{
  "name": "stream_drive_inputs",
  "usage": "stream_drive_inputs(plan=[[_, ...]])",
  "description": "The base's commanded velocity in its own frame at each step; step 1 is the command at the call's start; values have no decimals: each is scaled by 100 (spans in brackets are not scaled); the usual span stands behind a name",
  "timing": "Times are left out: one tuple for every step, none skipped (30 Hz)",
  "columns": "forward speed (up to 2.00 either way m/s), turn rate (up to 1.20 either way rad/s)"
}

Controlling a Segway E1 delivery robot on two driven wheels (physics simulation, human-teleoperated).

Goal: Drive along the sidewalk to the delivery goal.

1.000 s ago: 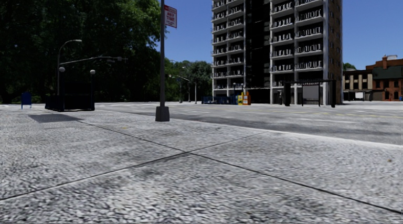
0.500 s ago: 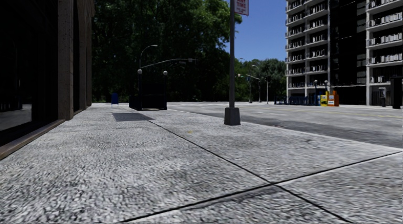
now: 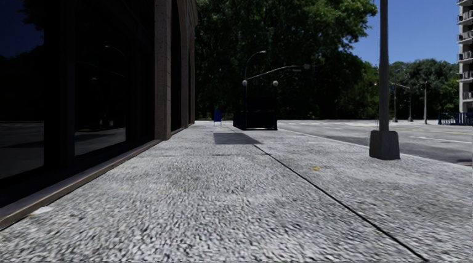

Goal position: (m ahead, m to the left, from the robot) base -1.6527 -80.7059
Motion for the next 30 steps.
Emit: stream_drive_inputs(plan=[[200,75],[200,75],[200,75],[200,0],[200,0],[200,0],[200,0],[200,0],[200,0],[200,0],[200,0],[200,0],[200,0],[200,0],[200,0],[200,0],[200,0],[200,0],[200,0],[200,0],[200,0],[200,0],[200,0],[200,0],[200,0],[200,0],[200,0],[200,0],[200,0],[200,0]])
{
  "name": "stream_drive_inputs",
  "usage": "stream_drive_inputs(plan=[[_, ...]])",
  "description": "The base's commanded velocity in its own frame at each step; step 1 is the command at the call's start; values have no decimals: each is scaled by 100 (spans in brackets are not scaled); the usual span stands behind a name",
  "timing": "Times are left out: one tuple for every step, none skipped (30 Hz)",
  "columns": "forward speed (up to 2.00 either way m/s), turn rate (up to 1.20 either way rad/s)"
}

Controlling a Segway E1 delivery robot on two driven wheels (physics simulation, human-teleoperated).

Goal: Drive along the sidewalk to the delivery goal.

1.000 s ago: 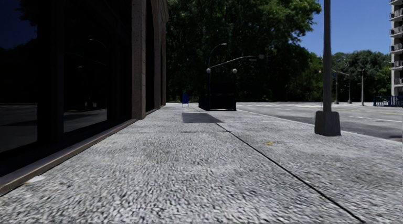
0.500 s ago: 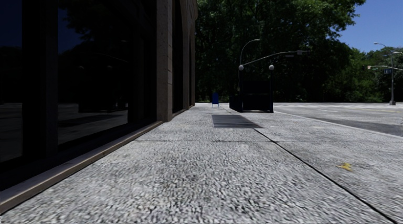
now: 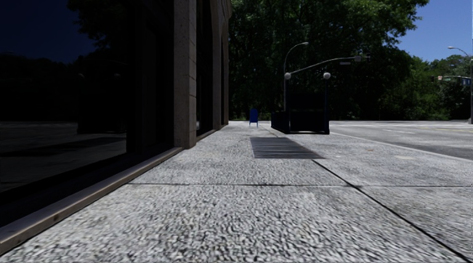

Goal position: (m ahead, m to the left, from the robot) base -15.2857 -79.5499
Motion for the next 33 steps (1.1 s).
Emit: stream_drive_inputs(plan=[[200,0],[200,0],[200,0],[200,0],[200,0],[200,0],[200,0],[200,0],[200,0],[200,0],[200,0],[200,0],[200,0],[200,0],[200,0],[200,0],[200,0],[200,0],[200,0],[200,0],[200,0],[200,0],[200,0],[200,0],[200,0],[200,0],[200,0],[200,0],[200,0],[200,0],[200,0],[200,0],[200,0]])
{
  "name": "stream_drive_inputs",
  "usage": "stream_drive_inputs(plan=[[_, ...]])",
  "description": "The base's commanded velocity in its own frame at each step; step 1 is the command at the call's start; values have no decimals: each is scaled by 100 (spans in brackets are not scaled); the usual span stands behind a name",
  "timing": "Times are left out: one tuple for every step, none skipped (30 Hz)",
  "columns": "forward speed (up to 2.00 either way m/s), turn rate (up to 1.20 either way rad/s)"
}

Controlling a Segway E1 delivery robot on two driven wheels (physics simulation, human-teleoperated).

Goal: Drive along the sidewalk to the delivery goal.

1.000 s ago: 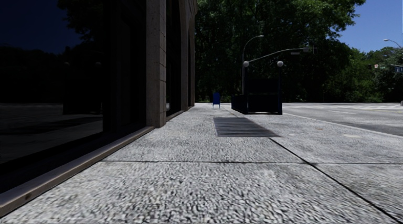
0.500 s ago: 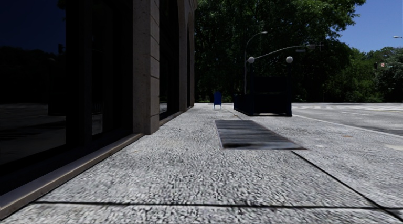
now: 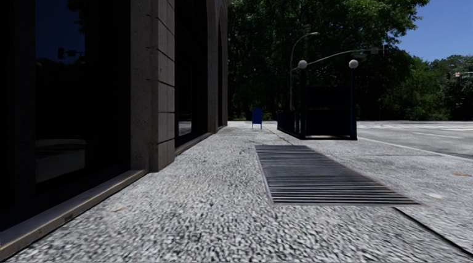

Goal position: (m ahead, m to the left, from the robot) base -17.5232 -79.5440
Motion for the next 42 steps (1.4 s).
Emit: stream_drive_inputs(plan=[[200,0],[200,0],[200,0],[200,0],[200,0],[200,0],[200,0],[200,0],[200,0],[200,0],[200,0],[200,0],[200,0],[200,0],[200,0],[200,0],[200,0],[200,0],[200,0],[200,0],[200,0],[200,0],[200,0],[200,0],[200,0],[200,0],[200,0],[200,0],[200,0],[200,0],[200,0],[200,0],[200,0],[200,0],[200,0],[200,0],[200,0],[200,0],[200,0],[200,0],[200,0],[200,0]])
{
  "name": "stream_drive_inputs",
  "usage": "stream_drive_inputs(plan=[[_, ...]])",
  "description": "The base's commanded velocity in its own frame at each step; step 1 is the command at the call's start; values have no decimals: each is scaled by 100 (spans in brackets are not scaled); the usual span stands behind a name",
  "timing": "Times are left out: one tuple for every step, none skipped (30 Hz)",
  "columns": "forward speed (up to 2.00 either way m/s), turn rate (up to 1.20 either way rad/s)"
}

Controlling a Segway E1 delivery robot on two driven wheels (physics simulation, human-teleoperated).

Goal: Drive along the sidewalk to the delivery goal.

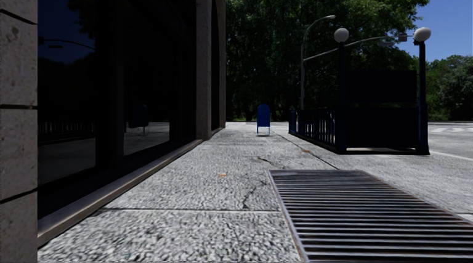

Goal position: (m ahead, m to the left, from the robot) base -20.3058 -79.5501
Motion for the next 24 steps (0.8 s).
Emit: stream_drive_inputs(plan=[[200,0],[200,0],[200,0],[200,0],[200,0],[200,0],[200,0],[200,0],[200,0],[200,0],[200,0],[200,0],[200,0],[200,0],[200,0],[200,0],[200,0],[200,0],[200,0],[200,0],[200,0],[200,0],[200,0],[200,0]])
